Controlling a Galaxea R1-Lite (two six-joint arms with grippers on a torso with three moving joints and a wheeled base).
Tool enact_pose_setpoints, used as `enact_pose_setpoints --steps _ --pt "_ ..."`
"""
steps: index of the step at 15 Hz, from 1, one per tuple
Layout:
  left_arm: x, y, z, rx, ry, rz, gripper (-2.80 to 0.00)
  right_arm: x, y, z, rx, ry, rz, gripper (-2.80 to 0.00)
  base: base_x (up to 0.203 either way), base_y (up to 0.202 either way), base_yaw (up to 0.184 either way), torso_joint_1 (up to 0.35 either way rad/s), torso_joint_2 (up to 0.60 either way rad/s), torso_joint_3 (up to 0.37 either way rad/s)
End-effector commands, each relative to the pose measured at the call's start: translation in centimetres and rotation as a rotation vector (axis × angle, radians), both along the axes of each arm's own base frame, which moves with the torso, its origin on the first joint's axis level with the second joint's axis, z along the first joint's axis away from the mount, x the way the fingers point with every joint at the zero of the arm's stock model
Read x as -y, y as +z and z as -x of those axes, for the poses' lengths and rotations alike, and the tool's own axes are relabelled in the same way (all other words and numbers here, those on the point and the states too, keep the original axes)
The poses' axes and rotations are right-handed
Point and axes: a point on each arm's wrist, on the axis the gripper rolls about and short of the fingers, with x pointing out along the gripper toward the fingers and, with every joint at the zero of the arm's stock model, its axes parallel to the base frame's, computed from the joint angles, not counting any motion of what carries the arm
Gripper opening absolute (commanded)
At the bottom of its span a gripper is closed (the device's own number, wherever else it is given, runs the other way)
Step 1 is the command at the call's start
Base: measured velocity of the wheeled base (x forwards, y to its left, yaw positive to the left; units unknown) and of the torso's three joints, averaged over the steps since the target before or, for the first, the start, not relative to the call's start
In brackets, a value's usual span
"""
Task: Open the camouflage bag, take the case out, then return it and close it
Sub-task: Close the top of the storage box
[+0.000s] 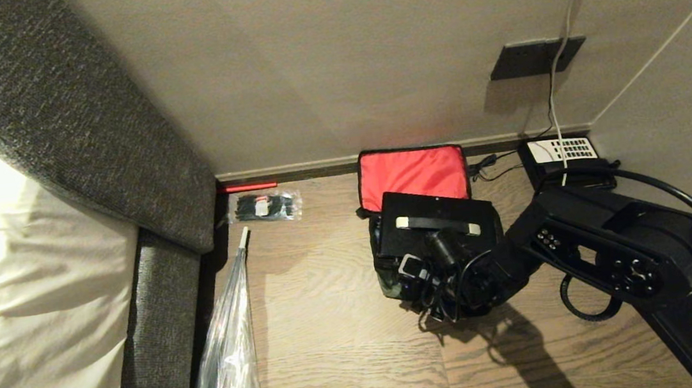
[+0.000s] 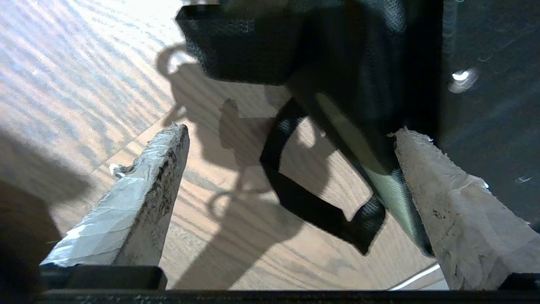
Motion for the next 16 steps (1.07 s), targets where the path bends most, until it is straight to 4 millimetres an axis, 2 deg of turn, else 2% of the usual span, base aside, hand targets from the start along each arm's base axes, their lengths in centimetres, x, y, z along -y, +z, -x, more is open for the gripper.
enact_pose_setpoints --steps 1,9,13,16 --pt "0.0 0.0 0.0 0.002 0.001 0.0 -2.8 0.2 -0.5 -0.2 -0.005 -0.004 0.009 0.0 0.0 0.0 0.0 0.0 0.0 0.0" --pt "0.0 0.0 0.0 0.002 0.001 0.0 -2.8 0.9 -1.3 -1.0 0.005 -0.026 0.003 0.0 0.0 0.0 0.0 0.0 0.0 0.0" --pt "0.0 0.0 0.0 0.002 0.001 0.0 -2.8 0.7 -1.2 -2.1 0.082 -0.031 -0.039 0.0 0.0 0.0 0.0 0.0 0.0 0.0" --pt "0.0 0.0 0.0 0.002 0.001 0.0 -2.8 1.4 -1.4 -2.4 0.083 -0.045 -0.039 0.0 0.0 0.0 0.0 0.0 0.0 0.0"
